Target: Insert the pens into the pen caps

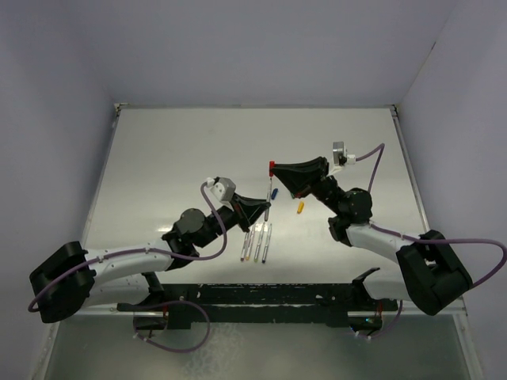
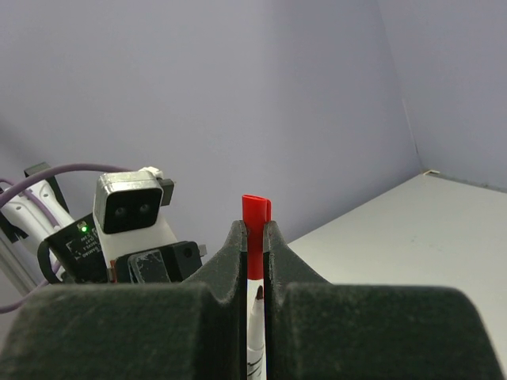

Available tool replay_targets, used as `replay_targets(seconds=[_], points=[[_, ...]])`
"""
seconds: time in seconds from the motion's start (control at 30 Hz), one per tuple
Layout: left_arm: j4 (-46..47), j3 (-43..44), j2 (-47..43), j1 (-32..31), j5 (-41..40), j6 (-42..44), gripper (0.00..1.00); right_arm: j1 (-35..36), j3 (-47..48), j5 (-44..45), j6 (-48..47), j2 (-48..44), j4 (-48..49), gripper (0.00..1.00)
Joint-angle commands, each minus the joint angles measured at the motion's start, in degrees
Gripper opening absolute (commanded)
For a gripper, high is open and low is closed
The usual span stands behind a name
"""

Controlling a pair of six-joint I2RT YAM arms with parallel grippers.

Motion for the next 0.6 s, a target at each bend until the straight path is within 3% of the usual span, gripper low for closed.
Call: replay_targets(seconds=[0.0,0.57], points=[[4.4,1.5,0.2,-0.2,1.1,0.3,0.00,0.2,0.9,-0.4,-0.1,-1.3,10.8,0.00],[4.2,1.2,-1.4,-0.2,-0.7,1.5,0.00,0.2,-0.5,-0.7,1.6,-2.2,10.7,0.00]])
